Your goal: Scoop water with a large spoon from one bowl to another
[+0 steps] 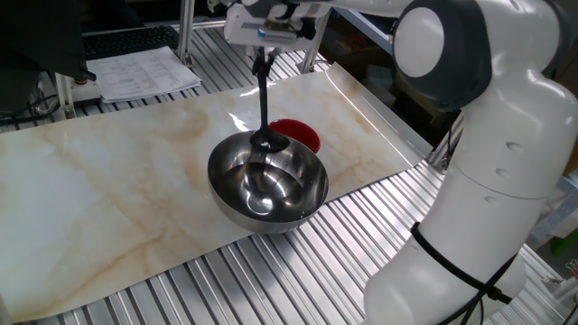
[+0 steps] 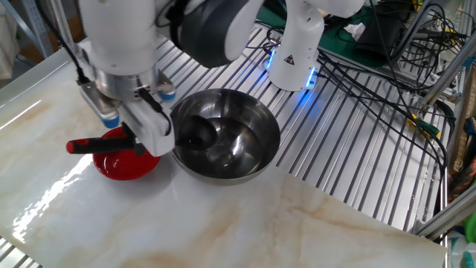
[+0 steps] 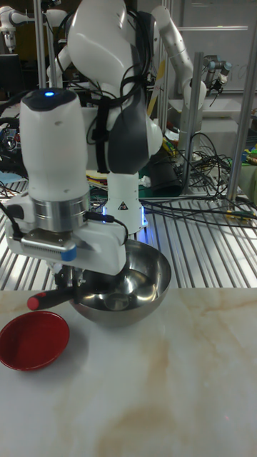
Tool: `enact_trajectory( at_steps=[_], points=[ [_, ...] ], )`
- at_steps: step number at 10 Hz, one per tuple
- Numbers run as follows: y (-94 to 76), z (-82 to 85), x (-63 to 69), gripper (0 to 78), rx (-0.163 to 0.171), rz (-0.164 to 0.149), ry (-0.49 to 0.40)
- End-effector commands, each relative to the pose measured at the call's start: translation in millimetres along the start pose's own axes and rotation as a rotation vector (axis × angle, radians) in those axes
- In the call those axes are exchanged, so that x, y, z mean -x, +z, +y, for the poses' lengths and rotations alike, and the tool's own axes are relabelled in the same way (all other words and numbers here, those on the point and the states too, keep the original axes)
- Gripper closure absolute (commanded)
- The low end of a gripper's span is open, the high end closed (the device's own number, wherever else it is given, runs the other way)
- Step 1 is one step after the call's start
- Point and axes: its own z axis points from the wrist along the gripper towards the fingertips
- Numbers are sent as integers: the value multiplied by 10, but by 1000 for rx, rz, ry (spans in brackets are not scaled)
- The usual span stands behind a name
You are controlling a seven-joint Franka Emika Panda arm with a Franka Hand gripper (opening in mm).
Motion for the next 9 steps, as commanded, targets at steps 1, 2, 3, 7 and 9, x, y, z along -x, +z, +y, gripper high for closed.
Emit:
enact_trajectory(
  at_steps=[1, 2, 3, 7, 9],
  points=[
    [42, 50, -95, 763, 1, -8, -2],
    [115, 86, -170, 763, -2, -13, 1],
    [162, 103, -206, 763, 0, -19, 4],
    [315, 112, -347, 763, -2, -25, 3],
    [421, 108, -439, 763, 6, -24, -21]
  ],
)
